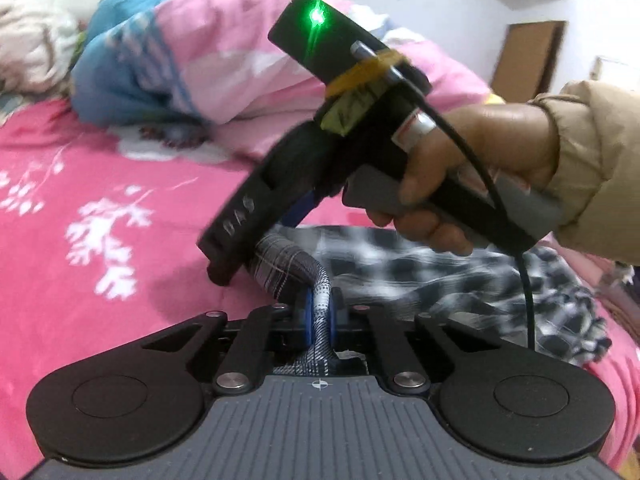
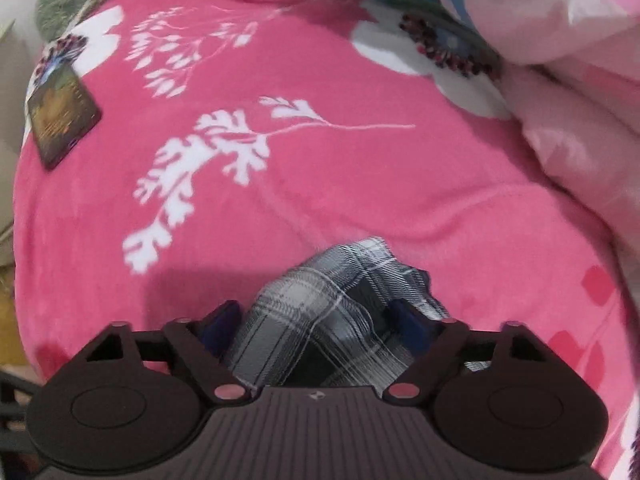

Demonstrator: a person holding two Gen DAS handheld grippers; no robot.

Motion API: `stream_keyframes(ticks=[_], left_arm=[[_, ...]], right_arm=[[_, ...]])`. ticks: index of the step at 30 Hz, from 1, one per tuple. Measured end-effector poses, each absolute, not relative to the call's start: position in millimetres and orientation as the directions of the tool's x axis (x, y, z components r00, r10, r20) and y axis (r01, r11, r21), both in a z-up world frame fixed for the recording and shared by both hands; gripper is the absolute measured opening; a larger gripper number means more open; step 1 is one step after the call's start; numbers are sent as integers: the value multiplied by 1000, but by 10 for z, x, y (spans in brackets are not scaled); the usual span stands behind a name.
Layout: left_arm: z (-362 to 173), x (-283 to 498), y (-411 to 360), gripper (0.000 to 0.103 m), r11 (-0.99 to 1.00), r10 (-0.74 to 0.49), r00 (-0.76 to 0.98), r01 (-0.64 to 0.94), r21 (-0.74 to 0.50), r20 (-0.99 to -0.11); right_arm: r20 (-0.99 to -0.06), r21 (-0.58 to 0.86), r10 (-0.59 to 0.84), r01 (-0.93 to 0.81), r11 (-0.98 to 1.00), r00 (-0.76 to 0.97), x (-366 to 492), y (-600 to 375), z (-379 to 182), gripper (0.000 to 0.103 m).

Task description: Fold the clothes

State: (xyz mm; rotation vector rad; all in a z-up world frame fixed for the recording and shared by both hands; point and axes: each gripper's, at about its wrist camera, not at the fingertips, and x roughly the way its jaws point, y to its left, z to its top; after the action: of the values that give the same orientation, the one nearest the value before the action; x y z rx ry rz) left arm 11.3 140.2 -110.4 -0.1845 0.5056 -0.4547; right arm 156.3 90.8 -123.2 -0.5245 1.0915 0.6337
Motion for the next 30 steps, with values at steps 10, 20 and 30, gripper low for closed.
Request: stream_keyframes(ticks=[10, 20, 30], left_arm=[[-1063, -116, 1162, 6, 803, -586, 725, 578, -144, -362], [-1096, -143, 1117, 6, 765, -620, 688, 637, -95, -377], [-1082, -168, 1139, 6, 771, -615, 698, 629, -98, -366]], right_arm=[[-736, 418, 469, -217, 882, 488, 1167, -630, -1130, 26], [-690, 496, 506, -171, 851, 518, 1093, -920, -1090, 60], [-801, -162, 223, -560, 813, 556, 1108, 16, -980, 69]])
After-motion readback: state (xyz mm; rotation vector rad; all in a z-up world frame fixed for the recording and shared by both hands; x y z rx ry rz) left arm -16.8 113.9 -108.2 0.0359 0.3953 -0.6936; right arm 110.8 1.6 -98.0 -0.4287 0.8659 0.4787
